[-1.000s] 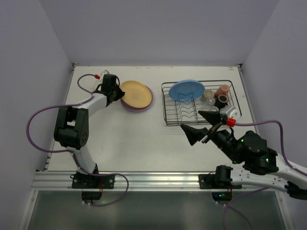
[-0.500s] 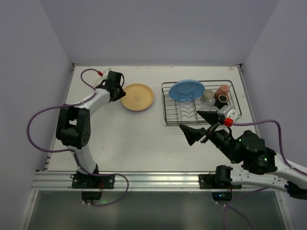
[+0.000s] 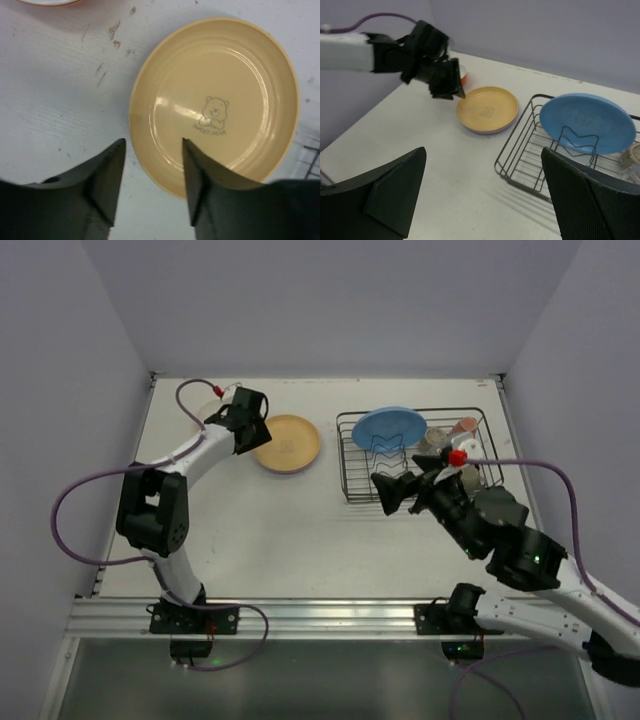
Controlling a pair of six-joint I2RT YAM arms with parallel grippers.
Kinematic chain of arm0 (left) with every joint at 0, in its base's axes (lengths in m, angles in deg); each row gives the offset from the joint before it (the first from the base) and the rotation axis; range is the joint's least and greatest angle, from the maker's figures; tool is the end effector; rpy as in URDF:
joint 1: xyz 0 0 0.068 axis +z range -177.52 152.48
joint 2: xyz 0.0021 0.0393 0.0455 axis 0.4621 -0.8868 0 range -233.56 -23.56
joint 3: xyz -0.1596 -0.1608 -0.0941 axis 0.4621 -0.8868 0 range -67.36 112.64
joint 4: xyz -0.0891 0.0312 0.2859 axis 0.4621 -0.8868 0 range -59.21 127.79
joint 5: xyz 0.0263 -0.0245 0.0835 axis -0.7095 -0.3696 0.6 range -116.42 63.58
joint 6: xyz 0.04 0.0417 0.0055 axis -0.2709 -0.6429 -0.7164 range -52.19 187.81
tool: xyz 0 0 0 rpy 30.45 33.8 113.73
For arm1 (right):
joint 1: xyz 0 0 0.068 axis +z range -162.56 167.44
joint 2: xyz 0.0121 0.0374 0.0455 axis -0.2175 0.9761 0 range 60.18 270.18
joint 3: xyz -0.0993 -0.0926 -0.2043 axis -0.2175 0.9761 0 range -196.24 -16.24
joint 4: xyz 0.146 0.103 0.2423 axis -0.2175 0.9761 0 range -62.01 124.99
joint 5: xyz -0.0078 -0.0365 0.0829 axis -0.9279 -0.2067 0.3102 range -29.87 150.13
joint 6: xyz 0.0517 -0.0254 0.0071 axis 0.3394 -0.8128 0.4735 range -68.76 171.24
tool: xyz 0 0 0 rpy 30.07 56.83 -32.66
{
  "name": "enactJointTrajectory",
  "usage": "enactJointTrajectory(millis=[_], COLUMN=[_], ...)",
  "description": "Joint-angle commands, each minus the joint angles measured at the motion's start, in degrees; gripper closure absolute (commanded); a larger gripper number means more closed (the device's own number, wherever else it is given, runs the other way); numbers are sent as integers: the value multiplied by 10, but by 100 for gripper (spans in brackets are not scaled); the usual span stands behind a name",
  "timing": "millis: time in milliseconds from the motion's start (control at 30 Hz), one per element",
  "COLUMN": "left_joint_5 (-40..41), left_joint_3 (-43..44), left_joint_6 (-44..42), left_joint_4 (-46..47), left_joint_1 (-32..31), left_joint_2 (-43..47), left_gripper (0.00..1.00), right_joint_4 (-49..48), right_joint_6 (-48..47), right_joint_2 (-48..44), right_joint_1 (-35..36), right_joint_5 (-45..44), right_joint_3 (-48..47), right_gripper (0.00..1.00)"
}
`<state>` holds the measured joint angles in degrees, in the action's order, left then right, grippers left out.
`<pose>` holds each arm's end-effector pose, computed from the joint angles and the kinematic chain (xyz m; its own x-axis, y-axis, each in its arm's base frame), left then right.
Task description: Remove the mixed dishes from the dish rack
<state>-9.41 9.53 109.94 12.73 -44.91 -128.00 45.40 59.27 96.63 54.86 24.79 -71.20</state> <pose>0.4140 -0.1169 0.1716 -0.6403 -0.4718 -0.6062 -0.4225 0.8754 -0.2351 0.0957 0.1674 0.4034 -0.0669 0.1358 -0.9885 -0.5271 0.8364 0.1506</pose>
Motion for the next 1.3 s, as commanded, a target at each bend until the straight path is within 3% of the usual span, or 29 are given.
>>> enactJointTrajectory(millis=[0, 33, 133, 267, 300, 333, 433, 633, 733, 1000, 1067, 1100, 1200, 1267], left_joint_5=[35, 42, 53, 38, 30, 20, 17, 15, 27, 14, 11, 8, -1, -3], left_joint_3=[-3, -18, -58, -112, -125, -138, -173, -269, -272, -281, -282, -283, -284, -285], left_joint_6=[-5, -8, -24, -65, -79, -111, -171, -206, -204, -204, -204, -204, -205, -206], left_joint_4=[-5, -8, -22, -53, -53, -61, -95, -80, -79, -72, -70, -68, -67, -66], left_joint_1=[-35, -49, -69, -72, -72, -72, -72, -73, -72, -73, -72, -72, -73, -72], left_joint_2=[128, 152, 251, 392, 417, 437, 503, 588, 600, 600, 603, 602, 600, 601], left_gripper=[41, 24, 2, 0, 0, 0, 0, 0, 0, 0, 0, 0, 0, 0], right_joint_4=[61, 59, -8, -87, -92, -86, -85, -21, 10, 40, 37, 28, 15, -1], right_joint_6=[128, 145, 228, 447, 480, 521, 746, 907, 985, 1025, 1027, 1024, 1023, 1020], right_joint_2=[85, 126, 178, 244, 259, 272, 306, 409, 446, 504, 521, 528, 558, 574], right_joint_1=[-217, -269, -340, -432, -439, -443, -444, -445, -445, -444, -445, -445, -446, -447], right_joint_5=[239, 256, 306, 365, 353, 289, 203, 151, 138, 91, 78, 75, 59, 49], right_joint_3=[-73, -81, -84, -78, -85, -91, -84, -152, -156, -185, -190, -197, -211, -213], right_gripper=[1, 1, 1, 1, 1, 1, 5, 5, 7, 14, 20, 28, 32, 40])
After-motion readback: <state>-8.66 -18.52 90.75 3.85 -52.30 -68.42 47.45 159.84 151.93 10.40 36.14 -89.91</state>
